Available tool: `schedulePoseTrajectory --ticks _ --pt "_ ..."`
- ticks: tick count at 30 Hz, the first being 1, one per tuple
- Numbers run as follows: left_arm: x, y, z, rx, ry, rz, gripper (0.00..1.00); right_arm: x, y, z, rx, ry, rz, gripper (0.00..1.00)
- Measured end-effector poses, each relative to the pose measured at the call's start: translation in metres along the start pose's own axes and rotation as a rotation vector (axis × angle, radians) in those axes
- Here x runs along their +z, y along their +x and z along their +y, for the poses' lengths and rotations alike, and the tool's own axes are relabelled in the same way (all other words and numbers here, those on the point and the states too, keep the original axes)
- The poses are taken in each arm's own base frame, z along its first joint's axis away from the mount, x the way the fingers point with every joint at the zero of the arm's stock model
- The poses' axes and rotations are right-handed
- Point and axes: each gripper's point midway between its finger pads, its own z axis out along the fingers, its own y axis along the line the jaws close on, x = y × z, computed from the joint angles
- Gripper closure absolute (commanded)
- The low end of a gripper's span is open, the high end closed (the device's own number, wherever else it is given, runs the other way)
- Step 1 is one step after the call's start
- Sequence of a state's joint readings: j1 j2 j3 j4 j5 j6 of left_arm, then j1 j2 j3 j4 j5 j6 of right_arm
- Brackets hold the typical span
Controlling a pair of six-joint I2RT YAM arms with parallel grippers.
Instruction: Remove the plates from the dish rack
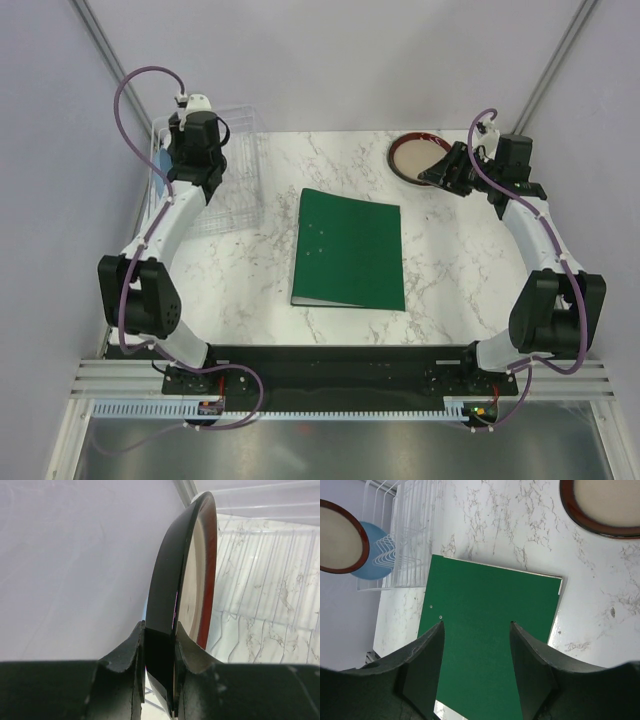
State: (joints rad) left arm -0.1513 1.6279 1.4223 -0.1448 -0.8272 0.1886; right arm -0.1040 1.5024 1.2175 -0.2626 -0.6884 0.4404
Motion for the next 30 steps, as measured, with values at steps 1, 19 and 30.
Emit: schedulePoseTrajectory --ticks 1,19,30 --pt "-0.002 -0.003 0.004 -0.005 -0.004 -0.007 0.98 0.0 0.0 0.001 -0.001 -0.002 0.0 0.38" --pt "-0.154 -0.053 -0.044 -0.406 0.746 -0.019 0.98 0.021 0.034 0.102 -0.07 -0.333 0.089 0.36" --pt "-0.216 -0.013 -0.113 -0.629 1.137 0.193 0.98 0.057 0.076 0.151 -0.045 -0.524 0.182 0.36"
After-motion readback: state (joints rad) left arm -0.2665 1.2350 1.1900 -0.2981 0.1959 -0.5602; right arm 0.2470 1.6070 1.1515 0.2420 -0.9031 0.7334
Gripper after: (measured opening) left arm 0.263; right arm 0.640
